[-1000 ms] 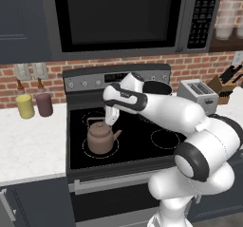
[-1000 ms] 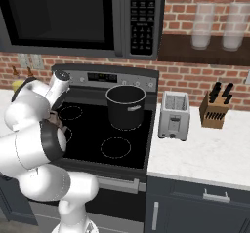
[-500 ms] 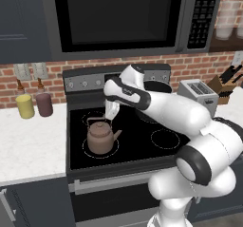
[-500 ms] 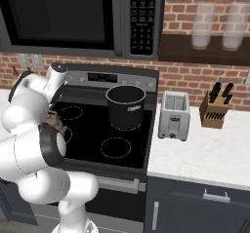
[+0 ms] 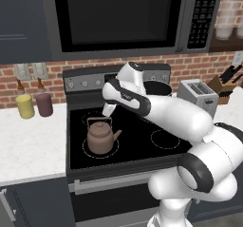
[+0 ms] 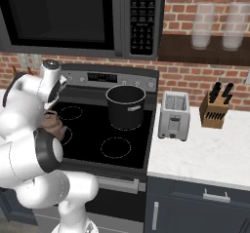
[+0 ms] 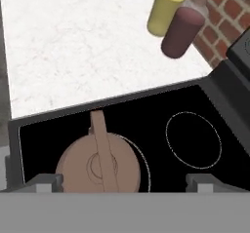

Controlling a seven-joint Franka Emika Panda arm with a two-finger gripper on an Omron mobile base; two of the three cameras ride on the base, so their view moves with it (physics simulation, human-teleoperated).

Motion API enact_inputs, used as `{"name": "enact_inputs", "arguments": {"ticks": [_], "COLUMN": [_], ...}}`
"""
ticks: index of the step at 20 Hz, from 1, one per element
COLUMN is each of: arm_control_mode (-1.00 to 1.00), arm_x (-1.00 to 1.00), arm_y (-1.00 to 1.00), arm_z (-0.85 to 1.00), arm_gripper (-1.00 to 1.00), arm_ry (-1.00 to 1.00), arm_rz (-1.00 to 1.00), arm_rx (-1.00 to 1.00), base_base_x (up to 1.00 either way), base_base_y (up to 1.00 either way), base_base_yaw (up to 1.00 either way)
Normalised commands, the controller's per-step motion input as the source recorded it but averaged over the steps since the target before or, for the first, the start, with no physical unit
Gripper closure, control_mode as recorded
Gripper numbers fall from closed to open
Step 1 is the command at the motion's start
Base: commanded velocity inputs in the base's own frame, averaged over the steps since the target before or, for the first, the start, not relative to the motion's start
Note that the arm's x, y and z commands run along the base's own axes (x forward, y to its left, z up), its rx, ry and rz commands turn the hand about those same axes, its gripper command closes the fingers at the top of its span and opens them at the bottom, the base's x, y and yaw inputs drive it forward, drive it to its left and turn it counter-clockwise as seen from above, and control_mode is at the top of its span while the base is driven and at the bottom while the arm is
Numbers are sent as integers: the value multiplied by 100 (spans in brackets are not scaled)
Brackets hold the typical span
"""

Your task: Pick the kettle from the counter and place it on a stove burner. Then turn the burner on.

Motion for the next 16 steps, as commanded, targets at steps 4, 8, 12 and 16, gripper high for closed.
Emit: {"name": "enact_inputs", "arguments": {"ticks": [4,8,12,16], "arm_control_mode": [-100,-100,-100,-100], "arm_x": [-7,-1,0,0], "arm_y": [0,0,0,0], "arm_z": [24,3,0,15], "arm_gripper": [-100,-100,-100,-100], "arm_ry": [0,0,0,0], "arm_rz": [-37,-39,-42,-36], "arm_rx": [0,-1,0,0], "base_base_x": [0,0,0,0], "base_base_y": [0,0,0,0], "base_base_yaw": [0,0,0,0]}}
